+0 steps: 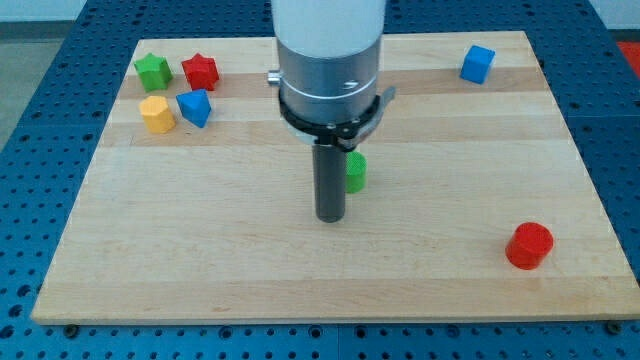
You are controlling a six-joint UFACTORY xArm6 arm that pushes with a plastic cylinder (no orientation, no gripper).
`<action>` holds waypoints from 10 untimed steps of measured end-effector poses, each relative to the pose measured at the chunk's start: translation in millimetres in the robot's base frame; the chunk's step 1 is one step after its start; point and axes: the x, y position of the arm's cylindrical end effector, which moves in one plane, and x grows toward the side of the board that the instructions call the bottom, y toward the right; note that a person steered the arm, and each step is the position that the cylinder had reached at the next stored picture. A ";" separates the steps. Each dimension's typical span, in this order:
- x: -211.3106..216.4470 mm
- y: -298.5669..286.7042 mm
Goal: Push the green circle to the bottom center of the board
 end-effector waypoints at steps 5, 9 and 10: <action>-149.7 14.6; -89.5 41.3; -36.4 40.8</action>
